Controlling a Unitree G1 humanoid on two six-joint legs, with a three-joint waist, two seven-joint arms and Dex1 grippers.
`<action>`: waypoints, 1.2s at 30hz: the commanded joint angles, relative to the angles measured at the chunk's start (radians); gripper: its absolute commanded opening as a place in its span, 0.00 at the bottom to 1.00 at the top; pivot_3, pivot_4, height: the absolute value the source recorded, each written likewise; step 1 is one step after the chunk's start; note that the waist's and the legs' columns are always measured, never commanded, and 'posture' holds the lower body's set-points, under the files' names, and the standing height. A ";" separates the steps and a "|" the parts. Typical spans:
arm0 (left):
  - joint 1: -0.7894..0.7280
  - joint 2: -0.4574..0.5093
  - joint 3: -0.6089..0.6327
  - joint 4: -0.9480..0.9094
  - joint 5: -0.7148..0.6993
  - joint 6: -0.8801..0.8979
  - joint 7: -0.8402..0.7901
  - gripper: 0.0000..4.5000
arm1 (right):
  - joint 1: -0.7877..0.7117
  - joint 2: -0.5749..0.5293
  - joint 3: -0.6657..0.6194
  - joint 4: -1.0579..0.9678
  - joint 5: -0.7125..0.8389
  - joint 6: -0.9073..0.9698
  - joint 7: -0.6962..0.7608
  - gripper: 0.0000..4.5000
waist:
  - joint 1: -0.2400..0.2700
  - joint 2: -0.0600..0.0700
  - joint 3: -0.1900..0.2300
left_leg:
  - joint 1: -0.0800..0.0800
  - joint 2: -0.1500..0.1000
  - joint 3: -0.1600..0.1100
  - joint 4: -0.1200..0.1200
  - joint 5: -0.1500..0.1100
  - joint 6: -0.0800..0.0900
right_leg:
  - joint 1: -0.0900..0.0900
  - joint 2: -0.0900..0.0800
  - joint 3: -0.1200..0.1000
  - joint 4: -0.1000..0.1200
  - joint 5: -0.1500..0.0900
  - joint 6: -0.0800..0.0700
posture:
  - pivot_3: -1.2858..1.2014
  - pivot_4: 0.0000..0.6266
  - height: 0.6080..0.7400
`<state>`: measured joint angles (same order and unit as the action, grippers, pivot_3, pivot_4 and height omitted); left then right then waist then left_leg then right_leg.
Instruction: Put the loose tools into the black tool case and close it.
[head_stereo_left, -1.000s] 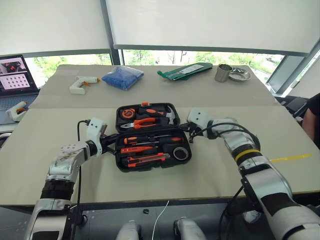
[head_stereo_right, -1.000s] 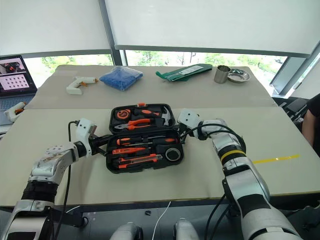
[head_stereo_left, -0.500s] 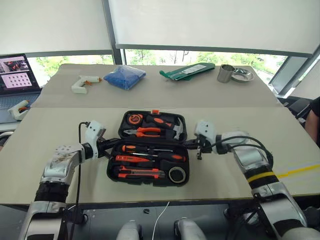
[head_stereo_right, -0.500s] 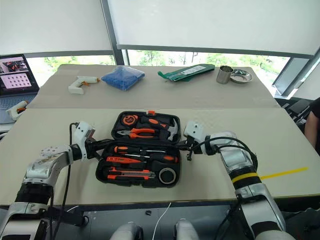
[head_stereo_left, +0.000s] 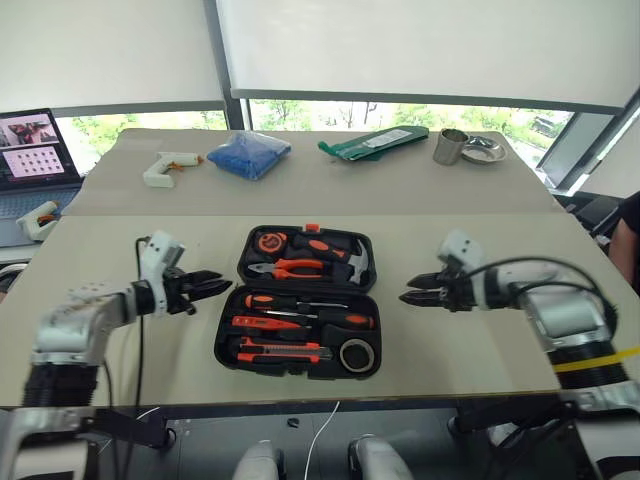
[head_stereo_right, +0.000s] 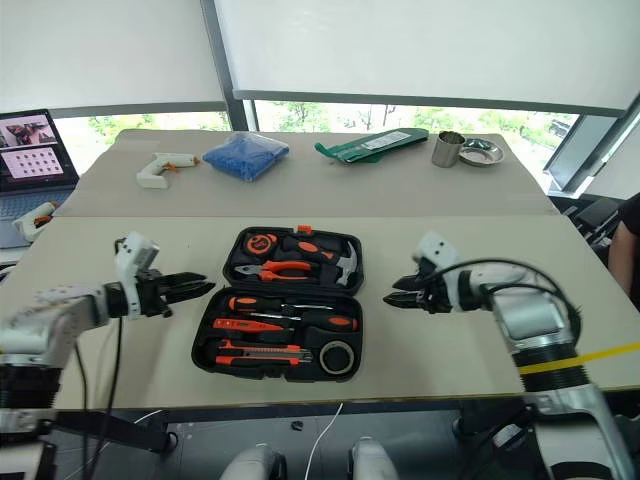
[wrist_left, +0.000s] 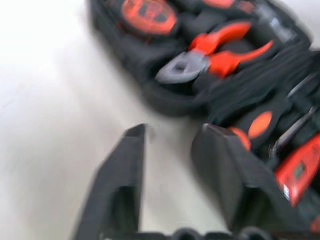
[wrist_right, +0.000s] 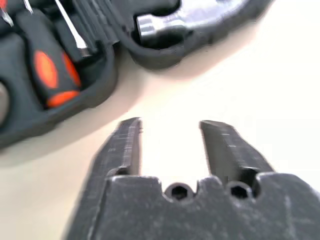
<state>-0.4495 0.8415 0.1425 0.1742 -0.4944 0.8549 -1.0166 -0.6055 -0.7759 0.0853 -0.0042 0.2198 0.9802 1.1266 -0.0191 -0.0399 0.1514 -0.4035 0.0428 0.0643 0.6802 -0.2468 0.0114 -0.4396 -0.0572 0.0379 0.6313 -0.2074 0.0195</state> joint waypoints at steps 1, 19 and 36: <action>-0.115 0.045 -0.019 0.023 -0.031 0.164 -0.005 0.81 | -0.104 0.016 -0.044 -0.093 0.099 0.324 -0.060 0.85 | 0.002 0.000 0.000 | 0.000 0.000 0.000 0.000 0.000 0.000 | 0.000 0.000 0.000 0.000 0.000 0.000 | 0.52 0.24 1.00; -0.591 -0.206 -0.163 0.621 0.170 0.160 0.129 0.99 | -0.474 0.328 -0.118 0.484 0.035 0.472 -0.509 1.00 | -0.003 -0.001 0.000 | -0.015 -0.006 -0.003 -0.001 0.003 0.000 | -0.013 -0.003 0.001 0.004 0.001 0.002 | 0.52 0.24 1.00; -0.598 -0.274 -0.049 0.697 0.149 0.109 0.161 0.00 | -0.491 0.408 -0.186 0.648 0.049 0.396 -0.606 0.00 | -0.001 -0.001 0.000 | -0.019 -0.008 -0.005 0.006 0.005 -0.002 | -0.015 -0.004 0.001 0.013 0.002 0.004 | 0.52 0.24 1.00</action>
<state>-1.0444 0.5909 0.0381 0.8650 -0.3138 1.0039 -0.8742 -1.0930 -0.3719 -0.0514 0.6080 0.2680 1.4239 0.5655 -0.0205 -0.0412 0.1510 -0.4221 0.0345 0.0589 0.6863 -0.2420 0.0091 -0.4545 -0.0611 0.0393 0.6438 -0.2050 0.0232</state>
